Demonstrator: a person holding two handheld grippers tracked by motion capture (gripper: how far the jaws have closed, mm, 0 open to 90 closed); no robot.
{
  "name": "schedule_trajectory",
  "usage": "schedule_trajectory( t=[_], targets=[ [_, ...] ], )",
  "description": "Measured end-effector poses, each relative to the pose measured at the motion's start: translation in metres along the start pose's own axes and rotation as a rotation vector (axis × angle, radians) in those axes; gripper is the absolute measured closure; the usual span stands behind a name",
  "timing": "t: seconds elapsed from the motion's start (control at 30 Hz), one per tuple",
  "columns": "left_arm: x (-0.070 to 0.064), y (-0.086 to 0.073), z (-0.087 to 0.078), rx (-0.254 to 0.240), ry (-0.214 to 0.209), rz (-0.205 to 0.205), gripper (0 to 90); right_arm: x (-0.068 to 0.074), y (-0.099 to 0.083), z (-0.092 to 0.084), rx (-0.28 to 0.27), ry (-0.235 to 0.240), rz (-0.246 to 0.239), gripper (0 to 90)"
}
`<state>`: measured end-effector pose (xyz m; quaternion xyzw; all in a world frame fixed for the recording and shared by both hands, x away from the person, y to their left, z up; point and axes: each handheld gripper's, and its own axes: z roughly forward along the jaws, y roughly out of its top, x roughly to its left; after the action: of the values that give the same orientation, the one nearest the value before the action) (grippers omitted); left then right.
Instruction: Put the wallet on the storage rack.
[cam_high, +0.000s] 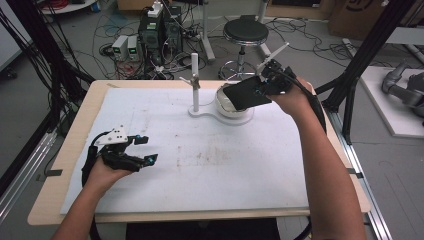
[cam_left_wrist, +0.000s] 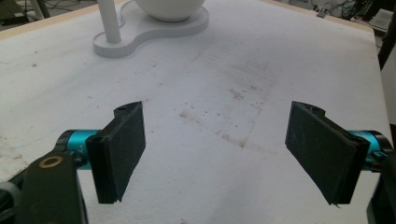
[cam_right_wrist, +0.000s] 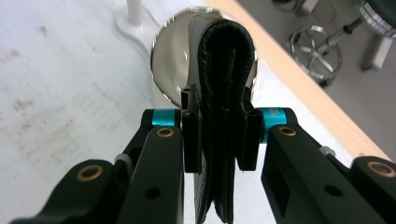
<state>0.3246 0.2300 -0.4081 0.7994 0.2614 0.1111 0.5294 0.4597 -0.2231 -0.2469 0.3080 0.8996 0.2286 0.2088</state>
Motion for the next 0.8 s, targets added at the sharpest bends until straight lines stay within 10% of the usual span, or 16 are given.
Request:
schedule_trajectory(
  t=[0.4,0.8],
  targets=[
    [0.000,-0.001,0.002,0.005,-0.002,-0.002,20.2,-0.012,0.004,0.034,-0.012,0.106,0.090,75.2],
    [-0.002,-0.002,0.005,0.017,-0.019,-0.003,20.2,-0.030,-0.020,0.025,-0.120,-0.044,0.213,50.6]
  ],
)
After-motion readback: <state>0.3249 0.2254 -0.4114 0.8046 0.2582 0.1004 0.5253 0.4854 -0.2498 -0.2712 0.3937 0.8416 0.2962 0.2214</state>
